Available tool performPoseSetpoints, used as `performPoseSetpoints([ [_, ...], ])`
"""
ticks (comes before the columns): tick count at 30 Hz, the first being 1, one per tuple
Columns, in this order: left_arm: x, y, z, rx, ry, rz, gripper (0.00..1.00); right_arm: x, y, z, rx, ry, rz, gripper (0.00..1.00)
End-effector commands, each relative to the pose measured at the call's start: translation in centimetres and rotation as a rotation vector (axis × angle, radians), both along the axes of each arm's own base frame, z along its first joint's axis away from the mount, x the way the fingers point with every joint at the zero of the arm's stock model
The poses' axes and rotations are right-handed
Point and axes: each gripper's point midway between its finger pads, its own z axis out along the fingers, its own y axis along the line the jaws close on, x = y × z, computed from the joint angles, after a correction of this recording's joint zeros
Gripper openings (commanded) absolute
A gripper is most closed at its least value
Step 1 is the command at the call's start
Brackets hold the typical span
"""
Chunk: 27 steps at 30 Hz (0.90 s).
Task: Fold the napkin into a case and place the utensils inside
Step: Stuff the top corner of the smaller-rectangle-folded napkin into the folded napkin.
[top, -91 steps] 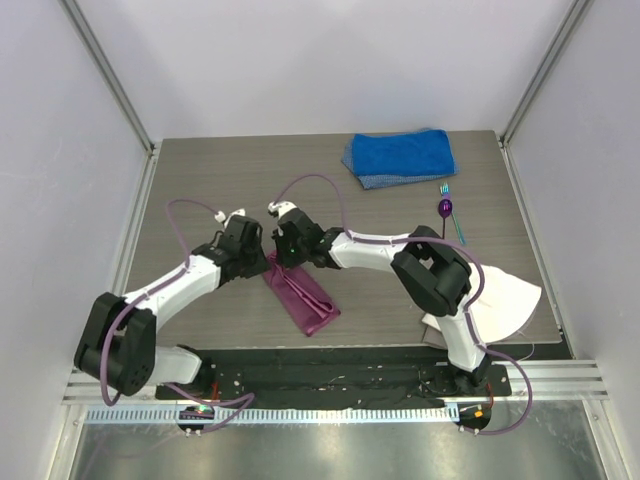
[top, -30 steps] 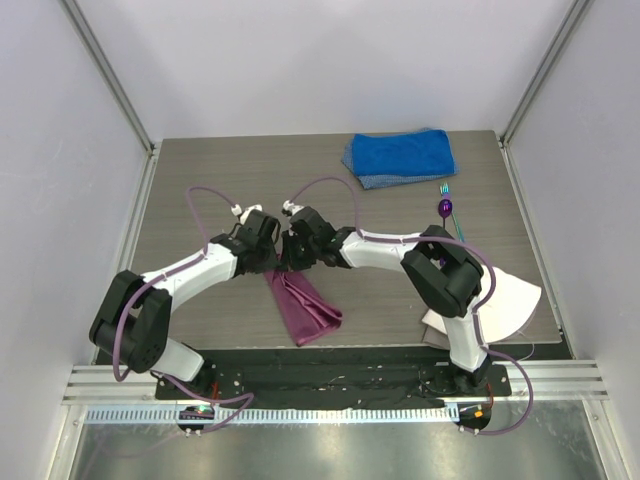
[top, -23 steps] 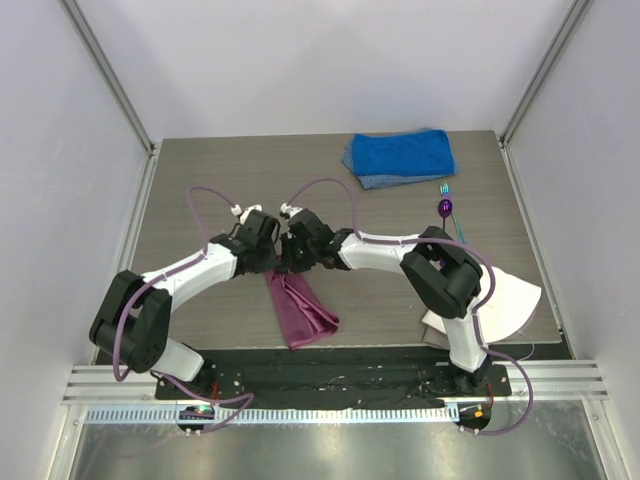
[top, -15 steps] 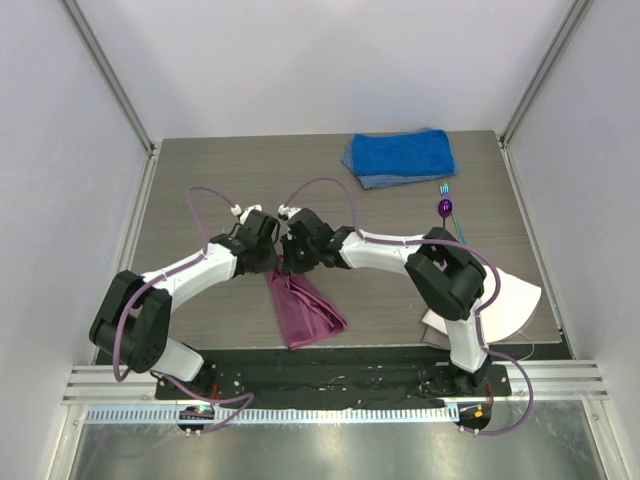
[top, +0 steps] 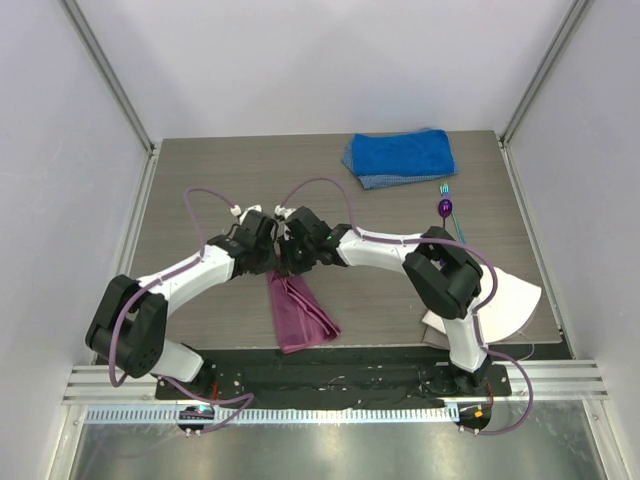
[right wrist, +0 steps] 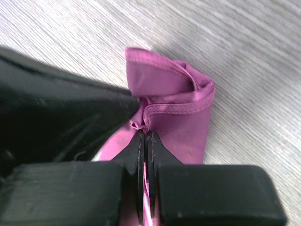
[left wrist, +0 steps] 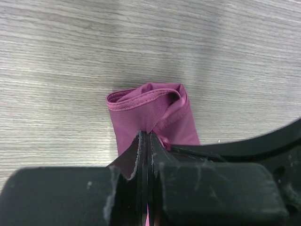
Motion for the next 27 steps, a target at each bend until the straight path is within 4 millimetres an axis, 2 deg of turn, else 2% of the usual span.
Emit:
performPoseSetpoints([
  [1, 0.2, -0.7, 1.2, -0.055, -0.031, -0.016, 0.00, 1.1, 2.4, 1.9, 0.059, -0.009, -0.005, 0.01],
  [3, 0.1, -0.8, 1.3, -0.057, -0.031, -0.020, 0.00, 1.8, 2.9, 2.3, 0.073, -0.006, -0.028, 0.01],
  [4, -0.1, -0.6, 1.1, -0.050, -0.021, -0.019, 0.00, 1.9, 3.0, 1.6, 0.062, 0.003, -0.036, 0.01],
  [6, -0.1, -0.5, 1.4, -0.047, -0.027, -0.021, 0.00, 2.2, 3.4, 1.7, 0.071, 0.018, -0.043, 0.01],
  [12, 0.2, 0.3, 2.2, -0.014, -0.058, -0.002, 0.00, 1.9, 3.6, 0.0, 0.066, 0.074, -0.058, 0.01],
  [16, 0.0, 0.1, 1.4, -0.015, -0.022, -0.005, 0.00, 2.4, 4.3, 1.3, 0.127, 0.085, -0.088, 0.01],
  [20, -0.6, 0.1, 0.2, -0.019, 0.003, -0.001, 0.00, 4.6, 4.3, 3.1, 0.255, 0.152, -0.205, 0.01],
  [21, -0.7, 0.2, 0.0, -0.017, 0.005, 0.001, 0.00, 4.7, 4.1, 2.9, 0.272, 0.175, -0.229, 0.01],
  [22, -0.9, 0.4, -0.1, -0.015, 0.007, 0.002, 0.00, 5.5, 4.5, 3.7, 0.326, 0.169, -0.235, 0.01],
  [27, -1.2, 0.8, 0.0, -0.010, -0.003, 0.011, 0.00, 6.1, 4.6, 3.4, 0.449, 0.288, -0.337, 0.01],
])
